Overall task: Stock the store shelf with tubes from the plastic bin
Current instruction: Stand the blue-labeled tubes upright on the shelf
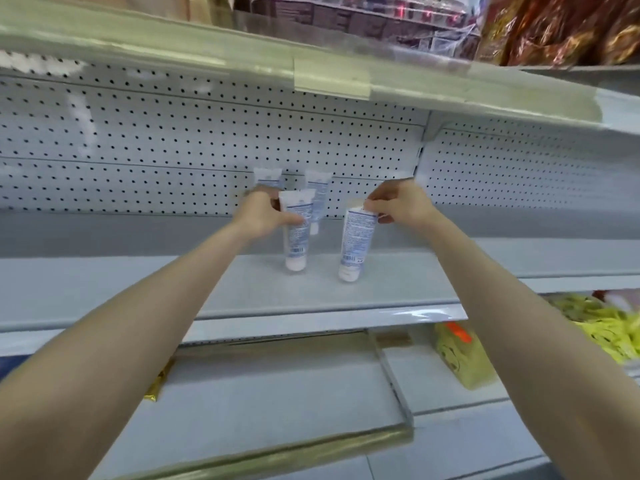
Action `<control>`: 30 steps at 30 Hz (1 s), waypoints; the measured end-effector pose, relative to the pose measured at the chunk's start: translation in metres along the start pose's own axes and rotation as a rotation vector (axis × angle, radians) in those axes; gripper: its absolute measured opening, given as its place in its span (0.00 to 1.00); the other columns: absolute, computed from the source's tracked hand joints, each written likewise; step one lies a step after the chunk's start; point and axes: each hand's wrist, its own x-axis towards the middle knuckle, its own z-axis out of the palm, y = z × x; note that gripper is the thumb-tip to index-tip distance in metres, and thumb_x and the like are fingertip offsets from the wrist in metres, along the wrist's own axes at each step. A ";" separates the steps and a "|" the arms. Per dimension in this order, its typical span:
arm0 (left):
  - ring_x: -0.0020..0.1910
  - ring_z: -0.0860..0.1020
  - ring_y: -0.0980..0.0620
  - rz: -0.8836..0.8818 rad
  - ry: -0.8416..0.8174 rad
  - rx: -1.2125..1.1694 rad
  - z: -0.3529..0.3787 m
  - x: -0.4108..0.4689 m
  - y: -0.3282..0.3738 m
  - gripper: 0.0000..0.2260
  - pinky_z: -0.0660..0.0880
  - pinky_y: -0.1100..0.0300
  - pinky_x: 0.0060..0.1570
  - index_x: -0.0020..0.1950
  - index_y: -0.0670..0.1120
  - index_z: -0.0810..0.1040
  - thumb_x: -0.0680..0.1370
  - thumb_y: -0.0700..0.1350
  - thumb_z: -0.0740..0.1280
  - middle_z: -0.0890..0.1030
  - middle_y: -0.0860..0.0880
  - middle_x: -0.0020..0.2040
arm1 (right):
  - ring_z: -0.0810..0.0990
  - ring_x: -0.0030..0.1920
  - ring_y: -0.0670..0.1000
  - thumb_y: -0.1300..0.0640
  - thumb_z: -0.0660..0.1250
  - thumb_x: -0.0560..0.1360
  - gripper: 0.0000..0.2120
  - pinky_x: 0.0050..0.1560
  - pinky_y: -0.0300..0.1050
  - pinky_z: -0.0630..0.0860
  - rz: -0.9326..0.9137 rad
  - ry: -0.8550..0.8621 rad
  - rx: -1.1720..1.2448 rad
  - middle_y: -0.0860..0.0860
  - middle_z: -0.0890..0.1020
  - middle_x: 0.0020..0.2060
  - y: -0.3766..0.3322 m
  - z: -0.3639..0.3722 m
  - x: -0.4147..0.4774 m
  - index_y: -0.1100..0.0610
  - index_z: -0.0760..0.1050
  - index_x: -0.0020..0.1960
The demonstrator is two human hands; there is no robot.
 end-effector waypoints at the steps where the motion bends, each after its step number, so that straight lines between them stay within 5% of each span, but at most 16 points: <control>1: 0.43 0.79 0.53 -0.003 0.004 -0.016 0.009 0.013 0.003 0.12 0.72 0.63 0.42 0.50 0.43 0.82 0.68 0.42 0.76 0.82 0.48 0.46 | 0.78 0.36 0.50 0.64 0.71 0.72 0.02 0.42 0.42 0.81 -0.003 0.011 0.012 0.54 0.80 0.37 0.008 -0.007 0.014 0.61 0.77 0.43; 5: 0.41 0.77 0.52 0.034 0.001 0.106 0.038 0.057 0.014 0.10 0.69 0.70 0.33 0.49 0.44 0.81 0.70 0.43 0.74 0.80 0.48 0.44 | 0.80 0.38 0.50 0.63 0.70 0.72 0.05 0.45 0.44 0.81 -0.023 0.010 -0.109 0.52 0.80 0.37 0.034 -0.026 0.067 0.57 0.77 0.38; 9: 0.41 0.77 0.51 0.074 0.000 0.164 0.068 0.089 0.020 0.10 0.71 0.67 0.36 0.49 0.41 0.81 0.70 0.42 0.73 0.81 0.47 0.44 | 0.80 0.41 0.55 0.65 0.69 0.72 0.10 0.46 0.48 0.81 -0.062 -0.024 -0.094 0.52 0.79 0.35 0.060 -0.043 0.102 0.55 0.76 0.34; 14: 0.33 0.74 0.54 0.107 0.008 0.188 0.096 0.117 0.029 0.06 0.65 0.75 0.26 0.41 0.41 0.79 0.69 0.40 0.74 0.76 0.49 0.34 | 0.78 0.35 0.47 0.67 0.68 0.71 0.01 0.33 0.32 0.78 -0.081 -0.017 0.015 0.53 0.78 0.35 0.080 -0.058 0.124 0.63 0.78 0.43; 18: 0.35 0.76 0.55 0.079 0.028 0.173 0.107 0.132 0.036 0.10 0.68 0.72 0.31 0.47 0.40 0.80 0.68 0.39 0.75 0.79 0.49 0.38 | 0.78 0.35 0.45 0.67 0.69 0.71 0.02 0.35 0.32 0.79 -0.084 -0.019 0.004 0.50 0.78 0.33 0.090 -0.063 0.136 0.62 0.78 0.44; 30: 0.32 0.71 0.54 0.054 0.057 0.263 0.132 0.163 0.043 0.15 0.63 0.64 0.29 0.31 0.47 0.70 0.65 0.40 0.77 0.72 0.54 0.30 | 0.78 0.35 0.48 0.66 0.70 0.70 0.03 0.38 0.37 0.80 -0.058 -0.002 0.026 0.50 0.78 0.33 0.113 -0.063 0.171 0.63 0.79 0.44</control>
